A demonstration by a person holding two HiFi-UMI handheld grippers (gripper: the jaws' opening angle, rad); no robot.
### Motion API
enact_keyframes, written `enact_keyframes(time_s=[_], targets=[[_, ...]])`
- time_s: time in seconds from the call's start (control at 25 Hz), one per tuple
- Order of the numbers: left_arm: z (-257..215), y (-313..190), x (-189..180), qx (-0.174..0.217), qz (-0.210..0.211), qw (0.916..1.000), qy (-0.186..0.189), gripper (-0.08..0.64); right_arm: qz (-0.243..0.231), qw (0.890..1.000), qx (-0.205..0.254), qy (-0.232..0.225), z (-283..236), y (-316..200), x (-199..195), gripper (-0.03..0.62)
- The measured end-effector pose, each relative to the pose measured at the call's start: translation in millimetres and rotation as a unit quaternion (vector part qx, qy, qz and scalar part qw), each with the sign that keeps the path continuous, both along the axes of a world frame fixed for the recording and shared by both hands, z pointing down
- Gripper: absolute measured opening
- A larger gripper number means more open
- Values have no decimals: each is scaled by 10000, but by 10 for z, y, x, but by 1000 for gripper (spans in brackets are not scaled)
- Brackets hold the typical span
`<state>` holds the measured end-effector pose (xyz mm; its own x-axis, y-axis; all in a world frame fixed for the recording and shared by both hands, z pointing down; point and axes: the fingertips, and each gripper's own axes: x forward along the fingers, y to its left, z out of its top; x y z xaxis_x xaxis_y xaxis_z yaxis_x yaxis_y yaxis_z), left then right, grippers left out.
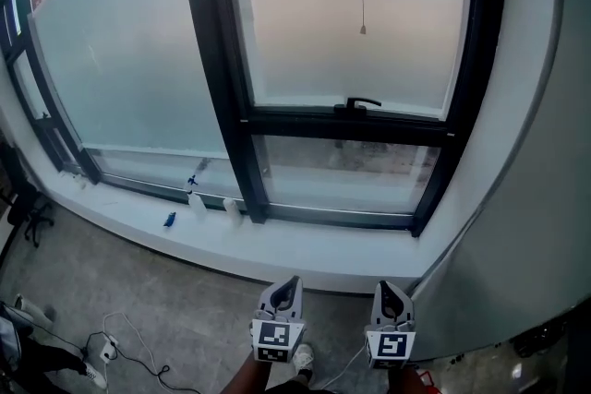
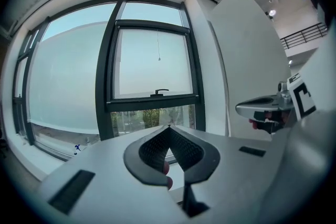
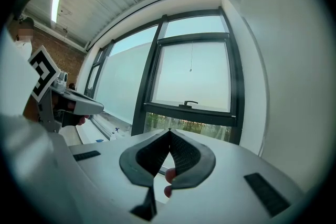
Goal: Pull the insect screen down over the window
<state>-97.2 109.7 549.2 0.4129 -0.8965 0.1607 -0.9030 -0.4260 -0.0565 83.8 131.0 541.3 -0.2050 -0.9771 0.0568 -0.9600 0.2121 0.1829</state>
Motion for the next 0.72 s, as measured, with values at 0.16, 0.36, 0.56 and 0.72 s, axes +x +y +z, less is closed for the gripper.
enact_keyframes(time_s=[0.16, 0.36, 0.56, 0.72], targets=[[-50, -294, -37, 91, 65, 9999, -36, 2, 18, 10000, -14, 61, -24, -274, -56, 3], [-171, -653, -71, 171, 115, 9997, 93, 2, 103, 9999, 4, 91, -105, -611, -116, 3], [-160, -949, -115, 98, 208, 9997, 102, 2, 218, 9997, -19, 127, -62, -889, -163, 3], [-209, -1173, -130, 137, 341, 9991, 203, 2, 316, 9994, -77, 113, -79, -1071, -222, 3]])
